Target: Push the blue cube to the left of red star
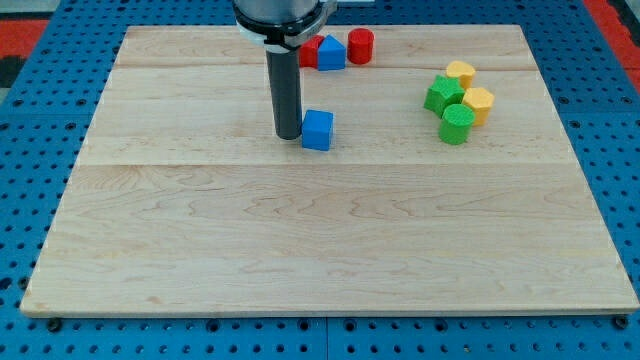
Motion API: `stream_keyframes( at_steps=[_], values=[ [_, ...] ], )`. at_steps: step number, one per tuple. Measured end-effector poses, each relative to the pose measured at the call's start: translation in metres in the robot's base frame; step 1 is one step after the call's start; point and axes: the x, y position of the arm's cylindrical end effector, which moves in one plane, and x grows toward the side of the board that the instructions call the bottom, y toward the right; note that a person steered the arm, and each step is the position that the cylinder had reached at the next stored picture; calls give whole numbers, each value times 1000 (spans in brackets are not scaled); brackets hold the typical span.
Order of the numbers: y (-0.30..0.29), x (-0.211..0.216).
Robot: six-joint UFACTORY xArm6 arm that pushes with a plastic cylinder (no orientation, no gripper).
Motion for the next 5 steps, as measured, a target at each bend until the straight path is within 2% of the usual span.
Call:
stream_keyframes(
  at_steps=[1,2,3,4,5],
  values=[
    [3,24],
    [0,75],
    [47,78],
    [78,54],
    [59,-4]
  ],
)
